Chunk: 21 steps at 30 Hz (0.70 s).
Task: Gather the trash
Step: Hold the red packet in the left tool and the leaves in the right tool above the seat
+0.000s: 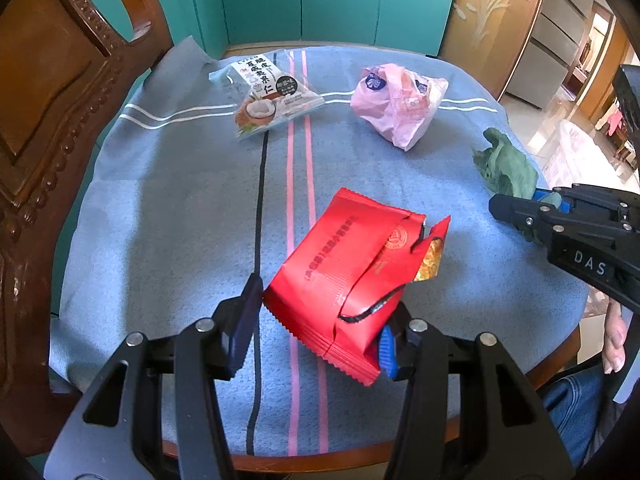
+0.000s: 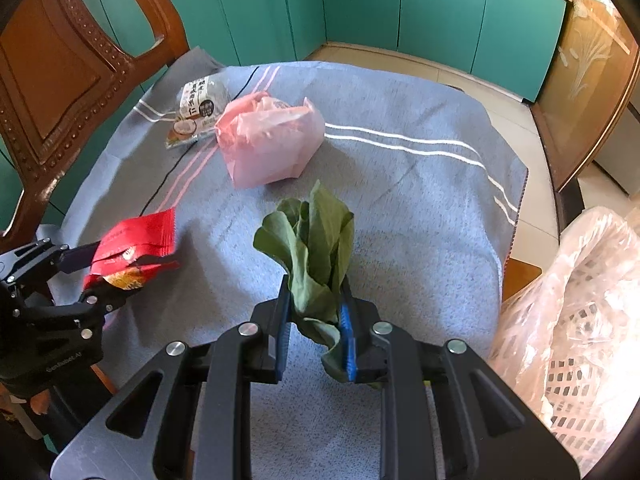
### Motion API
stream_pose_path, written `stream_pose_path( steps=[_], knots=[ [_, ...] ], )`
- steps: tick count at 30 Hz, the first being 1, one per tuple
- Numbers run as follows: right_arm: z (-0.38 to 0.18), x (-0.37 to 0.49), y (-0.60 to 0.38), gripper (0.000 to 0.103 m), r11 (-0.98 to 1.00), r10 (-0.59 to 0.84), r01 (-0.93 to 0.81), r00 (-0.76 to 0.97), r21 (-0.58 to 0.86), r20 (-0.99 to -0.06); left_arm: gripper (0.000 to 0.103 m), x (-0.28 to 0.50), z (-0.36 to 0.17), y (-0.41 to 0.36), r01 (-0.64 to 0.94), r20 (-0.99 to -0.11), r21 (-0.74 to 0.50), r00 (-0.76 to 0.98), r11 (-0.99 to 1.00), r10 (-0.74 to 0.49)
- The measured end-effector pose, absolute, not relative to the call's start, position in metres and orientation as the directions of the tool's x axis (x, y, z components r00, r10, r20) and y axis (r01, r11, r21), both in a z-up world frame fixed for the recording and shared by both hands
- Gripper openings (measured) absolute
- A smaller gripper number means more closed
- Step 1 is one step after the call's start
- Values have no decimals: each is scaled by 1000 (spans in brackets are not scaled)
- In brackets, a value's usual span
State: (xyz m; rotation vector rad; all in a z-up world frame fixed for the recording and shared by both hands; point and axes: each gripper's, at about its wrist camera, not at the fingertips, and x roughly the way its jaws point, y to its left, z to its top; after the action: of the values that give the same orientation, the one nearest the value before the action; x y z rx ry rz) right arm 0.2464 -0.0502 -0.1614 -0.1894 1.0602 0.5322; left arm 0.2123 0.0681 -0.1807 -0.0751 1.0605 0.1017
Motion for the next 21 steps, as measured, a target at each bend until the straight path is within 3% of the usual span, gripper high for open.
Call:
stream_pose_path(
  steps=[21],
  knots=[
    [-164,247,-48,22,860,315,-502,375,94,-872,52,213,-183,67,-132,-877,-15,478,991,51]
  ],
)
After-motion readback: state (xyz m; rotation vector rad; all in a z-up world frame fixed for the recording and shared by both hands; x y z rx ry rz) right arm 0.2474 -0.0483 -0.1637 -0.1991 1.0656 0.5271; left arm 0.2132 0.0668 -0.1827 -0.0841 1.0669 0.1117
